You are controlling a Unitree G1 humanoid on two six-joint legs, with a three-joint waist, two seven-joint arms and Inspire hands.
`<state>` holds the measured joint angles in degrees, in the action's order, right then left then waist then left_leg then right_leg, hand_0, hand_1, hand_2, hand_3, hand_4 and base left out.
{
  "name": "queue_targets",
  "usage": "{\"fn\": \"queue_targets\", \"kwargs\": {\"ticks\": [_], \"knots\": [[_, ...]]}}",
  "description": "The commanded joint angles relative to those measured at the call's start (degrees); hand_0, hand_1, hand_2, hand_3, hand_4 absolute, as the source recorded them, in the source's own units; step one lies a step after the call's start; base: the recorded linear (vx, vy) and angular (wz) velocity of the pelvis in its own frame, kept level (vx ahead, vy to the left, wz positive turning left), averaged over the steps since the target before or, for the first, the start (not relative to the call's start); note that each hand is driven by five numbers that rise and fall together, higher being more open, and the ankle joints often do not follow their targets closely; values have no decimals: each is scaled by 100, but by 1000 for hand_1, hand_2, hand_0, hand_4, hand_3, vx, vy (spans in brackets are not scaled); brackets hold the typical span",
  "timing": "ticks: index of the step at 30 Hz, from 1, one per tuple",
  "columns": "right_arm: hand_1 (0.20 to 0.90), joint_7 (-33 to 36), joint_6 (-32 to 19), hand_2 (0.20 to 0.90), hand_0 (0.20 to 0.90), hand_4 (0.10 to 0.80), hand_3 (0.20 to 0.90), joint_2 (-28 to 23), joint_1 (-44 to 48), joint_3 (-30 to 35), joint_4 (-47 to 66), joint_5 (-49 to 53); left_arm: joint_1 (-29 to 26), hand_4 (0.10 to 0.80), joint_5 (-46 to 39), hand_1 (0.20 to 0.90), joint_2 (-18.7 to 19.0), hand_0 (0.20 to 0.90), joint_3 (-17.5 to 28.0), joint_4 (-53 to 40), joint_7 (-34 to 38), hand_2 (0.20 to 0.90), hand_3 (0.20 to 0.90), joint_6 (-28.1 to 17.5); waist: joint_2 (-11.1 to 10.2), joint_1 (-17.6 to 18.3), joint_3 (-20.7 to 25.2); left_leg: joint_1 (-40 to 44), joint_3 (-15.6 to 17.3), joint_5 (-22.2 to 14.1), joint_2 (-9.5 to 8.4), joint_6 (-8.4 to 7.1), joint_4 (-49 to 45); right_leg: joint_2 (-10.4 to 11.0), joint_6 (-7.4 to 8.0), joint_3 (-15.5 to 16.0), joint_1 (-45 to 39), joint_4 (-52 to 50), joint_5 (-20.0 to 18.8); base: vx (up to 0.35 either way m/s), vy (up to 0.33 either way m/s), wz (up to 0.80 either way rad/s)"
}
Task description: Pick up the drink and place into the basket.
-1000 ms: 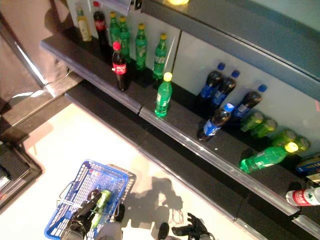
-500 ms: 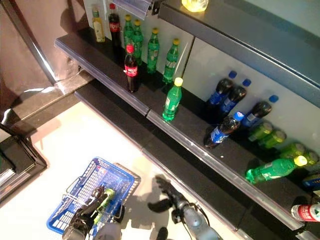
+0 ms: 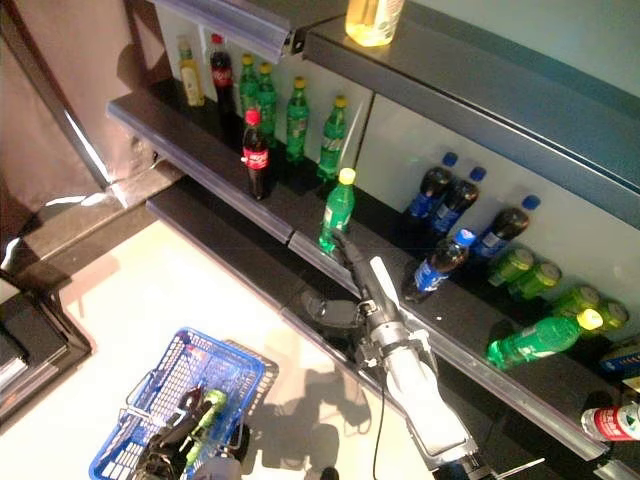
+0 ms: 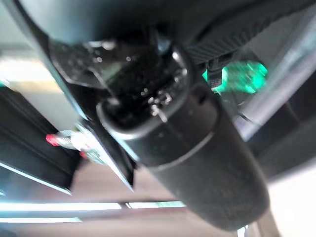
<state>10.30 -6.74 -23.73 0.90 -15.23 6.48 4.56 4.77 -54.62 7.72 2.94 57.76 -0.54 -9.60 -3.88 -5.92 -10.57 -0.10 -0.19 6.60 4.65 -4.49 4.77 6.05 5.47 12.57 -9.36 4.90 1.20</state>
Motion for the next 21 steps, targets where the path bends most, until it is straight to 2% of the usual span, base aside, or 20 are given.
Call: {"fn": "queue_targets", "kwargs": {"ticks": [1,5,7,10,14,21], "knots": [[900,792,-826,900,900,800,900,-62,-18,365,843,-108,391,100,475,300,-23,300,-365,-96,-339,300,200,-456,122,40,533,-141,150,-63,302,67,-115,346,-14,12,113,-314,-118,37,12,-9],[900,1782,-839,900,900,800,900,50,-74,516,780,-421,477,100,500,300,-105,300,-435,-130,-309,300,200,-509,184,67,529,-107,155,-84,311,68,-120,342,-36,0,130,-357,-82,5,2,-1],[900,1929,-886,900,900,800,900,56,-122,564,792,-478,507,100,512,300,-113,300,-434,-134,-314,300,200,-513,196,78,529,-98,162,-93,311,68,-119,346,-34,-7,137,-365,-77,0,0,0],[900,2629,-958,900,900,800,900,5,-328,769,926,-797,583,100,555,300,-109,300,-390,-157,-285,300,200,-466,240,158,538,-35,210,-128,295,76,-89,367,-3,-34,166,-365,-87,0,0,0],[900,3025,-1021,900,900,800,900,-53,-462,992,922,-842,628,100,597,300,-93,300,-338,-175,-278,300,200,-439,266,236,564,25,264,-163,291,82,-73,382,16,-95,187,-354,-96,0,0,0],[900,3004,-809,900,900,800,900,-124,-605,1036,788,-596,614,100,570,300,-46,300,-373,-260,-289,300,200,-359,293,318,580,71,308,-187,295,84,-68,381,16,-161,254,-386,-103,2,1,-3]]}}
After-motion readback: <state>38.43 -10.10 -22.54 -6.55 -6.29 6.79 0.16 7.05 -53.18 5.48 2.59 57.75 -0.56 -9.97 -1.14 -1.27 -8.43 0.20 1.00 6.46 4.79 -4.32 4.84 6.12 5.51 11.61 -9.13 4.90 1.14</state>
